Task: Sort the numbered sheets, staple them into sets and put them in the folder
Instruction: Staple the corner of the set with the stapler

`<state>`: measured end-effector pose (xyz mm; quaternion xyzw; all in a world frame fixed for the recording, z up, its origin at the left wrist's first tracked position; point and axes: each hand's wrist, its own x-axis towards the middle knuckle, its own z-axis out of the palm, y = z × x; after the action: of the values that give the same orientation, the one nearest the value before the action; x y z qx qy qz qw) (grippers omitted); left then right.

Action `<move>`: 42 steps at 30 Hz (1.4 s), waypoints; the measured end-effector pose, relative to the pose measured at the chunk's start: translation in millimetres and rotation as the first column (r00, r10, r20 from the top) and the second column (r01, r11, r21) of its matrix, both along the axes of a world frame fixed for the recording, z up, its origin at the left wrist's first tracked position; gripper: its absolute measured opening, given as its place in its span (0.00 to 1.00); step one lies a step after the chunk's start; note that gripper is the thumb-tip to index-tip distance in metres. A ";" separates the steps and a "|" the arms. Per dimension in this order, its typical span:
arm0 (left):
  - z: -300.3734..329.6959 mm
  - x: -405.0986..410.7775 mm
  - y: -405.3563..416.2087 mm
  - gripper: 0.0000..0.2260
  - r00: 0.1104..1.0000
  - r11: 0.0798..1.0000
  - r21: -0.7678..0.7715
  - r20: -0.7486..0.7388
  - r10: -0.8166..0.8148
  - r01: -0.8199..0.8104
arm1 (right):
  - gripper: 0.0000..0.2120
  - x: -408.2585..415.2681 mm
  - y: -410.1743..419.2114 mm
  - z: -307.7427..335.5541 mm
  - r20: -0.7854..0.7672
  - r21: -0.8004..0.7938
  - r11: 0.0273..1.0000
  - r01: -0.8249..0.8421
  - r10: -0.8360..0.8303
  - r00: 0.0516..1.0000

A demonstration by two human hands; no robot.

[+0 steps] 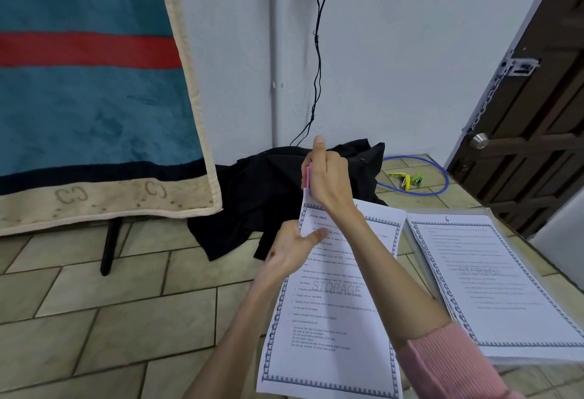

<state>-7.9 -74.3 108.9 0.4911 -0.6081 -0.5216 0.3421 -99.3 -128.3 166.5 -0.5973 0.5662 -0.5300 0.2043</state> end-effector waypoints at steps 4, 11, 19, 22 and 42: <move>-0.8 -0.6 0.0 0.07 1.000 1.000 -0.011 0.025 0.004 -0.003 | 0.35 2.5 2.1 -0.1 0.005 -0.006 1.000 0.021 -0.021 1.000; -3.8 -6.6 0.4 0.11 0.993 0.999 0.007 0.103 0.051 -0.052 | 0.38 6.9 3.7 -2.3 0.008 -0.053 0.997 0.061 -0.061 0.998; -5.5 -11.4 0.9 0.11 0.991 0.996 0.048 0.114 0.067 -0.073 | 0.29 8.1 5.4 -4.4 0.086 -0.119 0.991 0.066 -0.056 0.995; -8.9 -14.1 0.8 0.13 0.991 0.994 0.081 0.117 0.063 -0.073 | 0.30 7.1 3.6 -9.8 0.103 -0.101 0.993 0.053 -0.043 0.994; -9.8 -33.2 -14.9 0.08 0.986 0.978 0.151 0.057 -0.155 0.145 | 0.33 -55.9 -16.9 -13.2 0.689 0.272 0.958 0.086 -0.257 0.678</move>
<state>-41.1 -89.2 99.1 0.4850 -0.6148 -0.5722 0.2436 -155.3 -145.2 153.3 -0.2606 0.5494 -0.6724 0.4221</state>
